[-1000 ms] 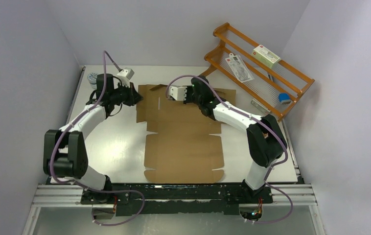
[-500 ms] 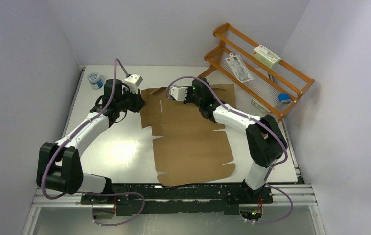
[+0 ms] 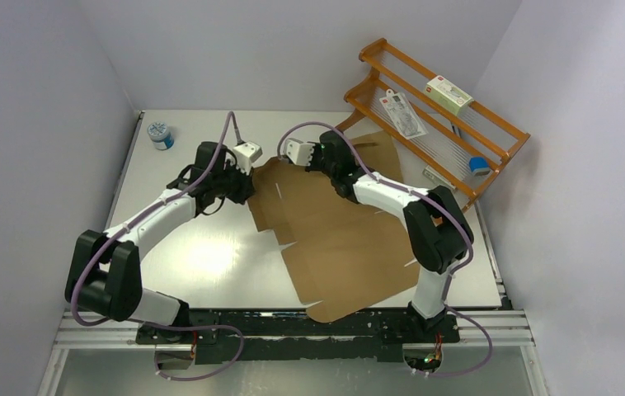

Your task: Fold the paper box

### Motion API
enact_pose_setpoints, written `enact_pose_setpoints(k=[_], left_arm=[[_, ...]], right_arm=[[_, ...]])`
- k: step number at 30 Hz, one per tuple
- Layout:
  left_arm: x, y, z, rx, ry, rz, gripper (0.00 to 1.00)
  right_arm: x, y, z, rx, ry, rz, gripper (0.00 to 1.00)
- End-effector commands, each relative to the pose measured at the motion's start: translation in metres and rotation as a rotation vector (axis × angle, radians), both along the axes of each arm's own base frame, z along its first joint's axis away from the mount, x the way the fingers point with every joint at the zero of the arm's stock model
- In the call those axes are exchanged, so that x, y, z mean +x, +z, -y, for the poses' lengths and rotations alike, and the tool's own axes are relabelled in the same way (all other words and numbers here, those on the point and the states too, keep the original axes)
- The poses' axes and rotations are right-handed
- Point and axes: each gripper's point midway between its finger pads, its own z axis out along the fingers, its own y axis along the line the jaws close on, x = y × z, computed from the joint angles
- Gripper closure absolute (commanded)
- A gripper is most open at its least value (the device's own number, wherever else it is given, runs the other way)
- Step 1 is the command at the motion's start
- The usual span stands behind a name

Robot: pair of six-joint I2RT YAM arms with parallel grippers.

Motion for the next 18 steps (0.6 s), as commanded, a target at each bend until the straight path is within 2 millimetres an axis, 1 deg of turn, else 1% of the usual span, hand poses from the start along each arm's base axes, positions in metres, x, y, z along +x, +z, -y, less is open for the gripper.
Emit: enact_pose_setpoints(k=[1,3,5,7,8,9,11,12,13,15,18], left_arm=[[-0.027,0.009,0.041,-0.037,-0.2,0.003,0.94],[-0.028,0.006,0.041,-0.025,-0.196,-0.009,0.92],[-0.026,0.005,0.039,-0.022,-0.163,-0.018,0.89],[-0.018,0.005,0.031,0.01,-0.105,-0.01,0.89],[-0.015,0.006,0.026,0.028,-0.072,-0.001,0.87],[-0.011,0.006,0.02,0.043,-0.035,0.004,0.79],[-0.007,0.009,0.01,0.072,0.025,0.023,0.54],[-0.005,0.012,0.004,0.087,0.058,0.039,0.48],[-0.002,0.017,-0.002,0.1,0.086,0.063,0.44],[0.004,0.031,-0.013,0.128,0.129,0.126,0.4],[0.01,0.065,-0.018,0.094,0.164,0.218,0.38]], right_arm=[[0.007,0.043,-0.05,0.264,0.084,0.072,1.0],[0.009,0.04,-0.051,0.261,0.082,0.065,1.0],[0.009,0.038,-0.05,0.243,0.089,0.076,1.0],[0.007,0.035,-0.048,0.228,0.1,0.104,1.0],[0.005,0.033,-0.045,0.215,0.108,0.125,1.0],[0.001,0.027,-0.043,0.195,0.115,0.132,1.0],[-0.002,0.021,-0.038,0.159,0.124,0.151,1.0],[-0.003,0.018,-0.036,0.139,0.122,0.156,1.0],[-0.003,0.016,-0.033,0.118,0.118,0.161,1.0],[-0.004,0.014,-0.03,0.096,0.116,0.166,1.0],[-0.006,0.017,-0.029,0.086,0.122,0.179,1.0]])
